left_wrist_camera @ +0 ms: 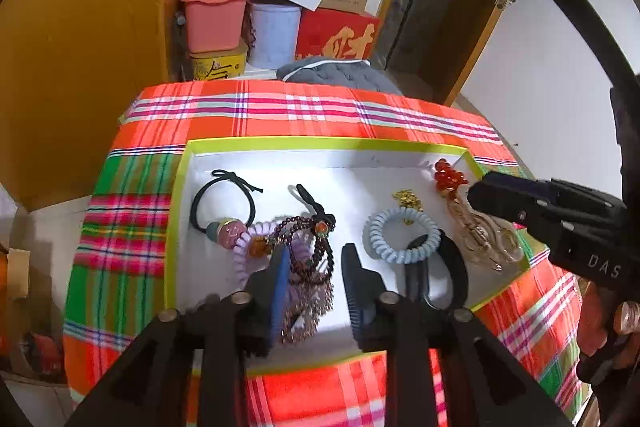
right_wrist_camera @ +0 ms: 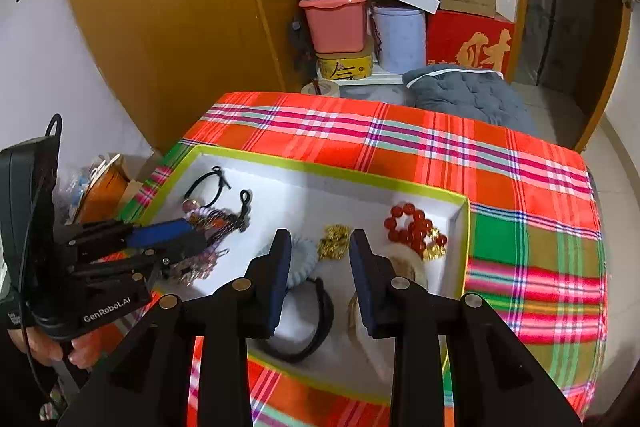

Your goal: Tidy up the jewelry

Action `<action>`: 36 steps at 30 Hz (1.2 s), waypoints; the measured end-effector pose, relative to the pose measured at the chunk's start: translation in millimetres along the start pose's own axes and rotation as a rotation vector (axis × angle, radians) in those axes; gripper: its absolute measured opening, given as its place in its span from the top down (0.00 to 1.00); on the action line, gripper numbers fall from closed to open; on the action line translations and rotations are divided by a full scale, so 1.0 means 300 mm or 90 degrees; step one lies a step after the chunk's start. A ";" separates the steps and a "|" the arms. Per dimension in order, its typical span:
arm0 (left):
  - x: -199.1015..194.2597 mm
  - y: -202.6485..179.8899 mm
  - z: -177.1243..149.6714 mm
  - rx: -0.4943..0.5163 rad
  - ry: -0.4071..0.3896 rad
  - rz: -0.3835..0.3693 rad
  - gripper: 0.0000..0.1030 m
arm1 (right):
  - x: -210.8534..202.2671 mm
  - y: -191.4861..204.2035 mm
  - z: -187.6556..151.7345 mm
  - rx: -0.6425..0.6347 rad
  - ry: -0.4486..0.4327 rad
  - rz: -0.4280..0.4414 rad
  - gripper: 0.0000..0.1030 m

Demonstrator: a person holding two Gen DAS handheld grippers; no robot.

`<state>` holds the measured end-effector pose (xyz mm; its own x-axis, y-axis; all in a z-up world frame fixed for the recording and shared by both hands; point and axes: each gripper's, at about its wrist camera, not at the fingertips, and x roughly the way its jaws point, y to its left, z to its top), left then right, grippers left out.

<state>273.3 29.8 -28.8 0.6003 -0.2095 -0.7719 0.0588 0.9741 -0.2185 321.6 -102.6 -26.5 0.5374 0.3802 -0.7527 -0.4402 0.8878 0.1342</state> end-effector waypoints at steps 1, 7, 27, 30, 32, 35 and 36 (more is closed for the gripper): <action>-0.014 -0.002 -0.004 -0.002 -0.002 0.000 0.73 | -0.013 0.003 -0.010 0.002 -0.001 0.001 0.70; -0.119 -0.021 -0.057 -0.008 -0.017 0.021 0.73 | -0.095 0.026 -0.081 0.011 -0.006 -0.008 0.69; -0.406 -0.111 -0.335 -0.028 -0.029 0.073 0.73 | -0.349 0.140 -0.343 0.040 -0.015 -0.032 0.68; -0.430 -0.119 -0.368 -0.035 -0.030 0.077 0.73 | -0.377 0.151 -0.371 0.038 -0.019 -0.035 0.67; -0.440 -0.125 -0.385 -0.039 -0.028 0.076 0.73 | -0.389 0.156 -0.390 0.040 -0.018 -0.037 0.64; -0.452 -0.135 -0.412 -0.045 -0.023 0.075 0.73 | -0.406 0.162 -0.416 0.038 -0.016 -0.037 0.61; -0.457 -0.139 -0.422 -0.045 -0.022 0.076 0.73 | -0.410 0.164 -0.426 0.039 -0.015 -0.039 0.61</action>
<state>87.5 7.0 10.6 0.6262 -0.0880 -0.7746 -0.0706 0.9831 -0.1688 142.0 -138.8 -9.6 0.5785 0.3299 -0.7460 -0.3620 0.9234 0.1276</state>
